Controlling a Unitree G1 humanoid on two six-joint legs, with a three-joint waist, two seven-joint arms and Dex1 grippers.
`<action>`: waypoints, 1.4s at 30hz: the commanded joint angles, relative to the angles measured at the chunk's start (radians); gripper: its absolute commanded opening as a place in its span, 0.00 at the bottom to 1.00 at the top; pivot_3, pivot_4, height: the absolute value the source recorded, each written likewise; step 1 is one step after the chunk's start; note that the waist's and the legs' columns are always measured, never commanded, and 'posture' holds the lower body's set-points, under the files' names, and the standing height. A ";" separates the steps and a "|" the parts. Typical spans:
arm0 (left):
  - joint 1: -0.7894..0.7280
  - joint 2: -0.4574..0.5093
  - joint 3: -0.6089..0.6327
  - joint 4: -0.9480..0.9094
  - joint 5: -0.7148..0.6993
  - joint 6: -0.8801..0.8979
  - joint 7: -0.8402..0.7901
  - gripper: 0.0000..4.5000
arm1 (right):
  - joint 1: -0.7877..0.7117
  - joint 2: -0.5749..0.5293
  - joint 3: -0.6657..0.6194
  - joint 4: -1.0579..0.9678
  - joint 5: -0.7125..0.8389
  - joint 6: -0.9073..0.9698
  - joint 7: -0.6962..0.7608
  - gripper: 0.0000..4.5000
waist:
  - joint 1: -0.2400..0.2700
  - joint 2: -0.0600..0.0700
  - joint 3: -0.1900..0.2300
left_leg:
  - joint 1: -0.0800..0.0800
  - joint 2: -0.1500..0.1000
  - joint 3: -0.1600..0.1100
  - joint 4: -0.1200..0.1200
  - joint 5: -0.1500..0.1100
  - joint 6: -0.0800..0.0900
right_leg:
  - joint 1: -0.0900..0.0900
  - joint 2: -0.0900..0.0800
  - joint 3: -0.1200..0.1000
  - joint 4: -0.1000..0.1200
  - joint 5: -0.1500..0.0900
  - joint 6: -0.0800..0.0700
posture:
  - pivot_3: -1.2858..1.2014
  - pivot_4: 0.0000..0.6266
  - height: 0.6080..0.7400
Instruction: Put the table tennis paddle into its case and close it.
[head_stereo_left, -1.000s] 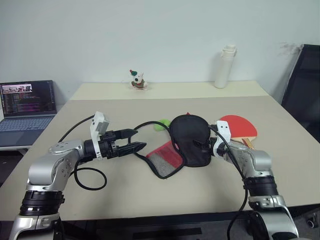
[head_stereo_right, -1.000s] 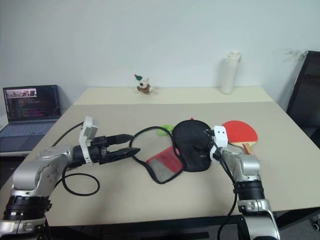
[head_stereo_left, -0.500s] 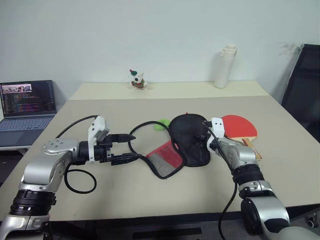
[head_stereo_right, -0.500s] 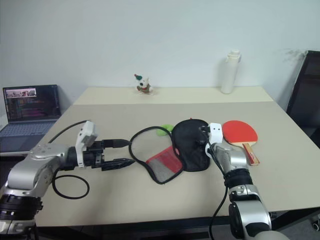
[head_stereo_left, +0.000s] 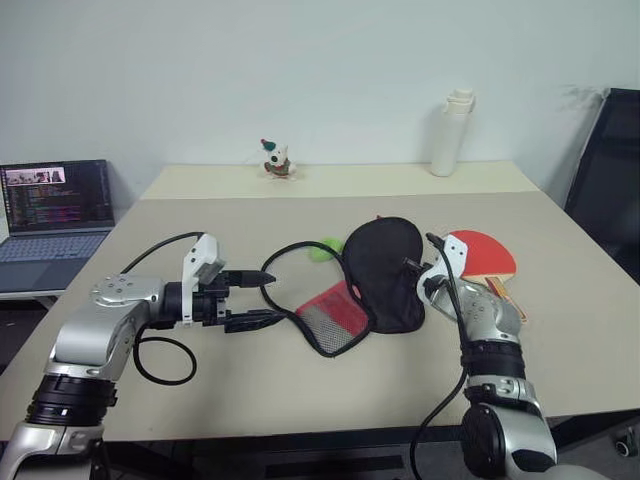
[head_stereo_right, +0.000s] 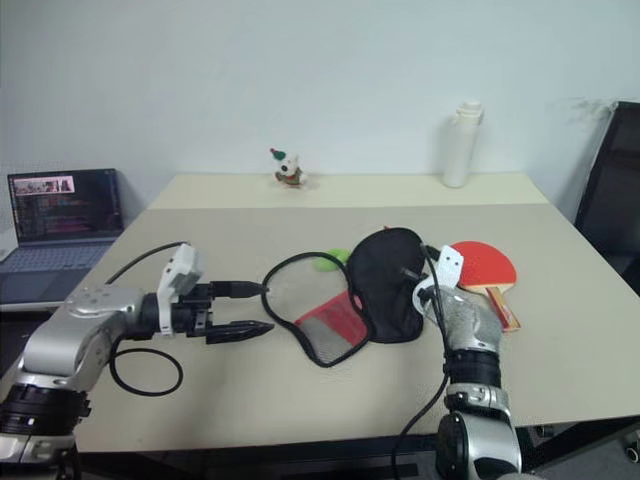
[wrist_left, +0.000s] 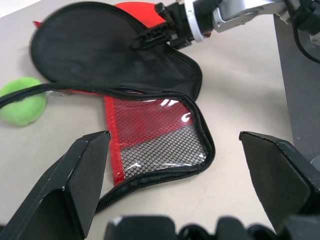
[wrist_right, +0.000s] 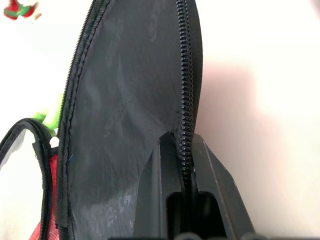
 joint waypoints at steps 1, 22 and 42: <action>-0.027 0.003 0.005 -0.005 0.000 -0.022 -0.012 1.00 | 0.033 0.023 -0.039 -0.114 0.045 0.044 -0.062 0.01 | 0.000 0.000 0.000 | 0.000 0.000 0.000 0.000 0.000 0.000 | 0.000 0.000 0.000 0.000 0.000 0.000 | 0.52 0.24 1.00; -0.055 -0.010 0.004 0.026 0.010 -0.034 -0.022 1.00 | 0.017 -0.180 0.219 -0.030 -0.127 -0.116 0.165 0.69 | -0.001 0.000 0.000 | 0.000 -0.001 0.001 0.000 0.000 0.000 | 0.000 0.001 0.000 0.000 -0.001 0.001 | 0.52 0.24 1.00; 0.095 -0.042 0.097 -0.165 -0.087 0.045 0.148 1.00 | 0.190 -0.586 0.278 -0.345 -0.068 0.002 0.642 0.99 | 0.003 0.001 0.001 | 0.000 -0.001 0.000 0.001 0.000 0.000 | 0.000 0.001 0.000 0.000 -0.001 0.002 | 0.52 0.24 1.00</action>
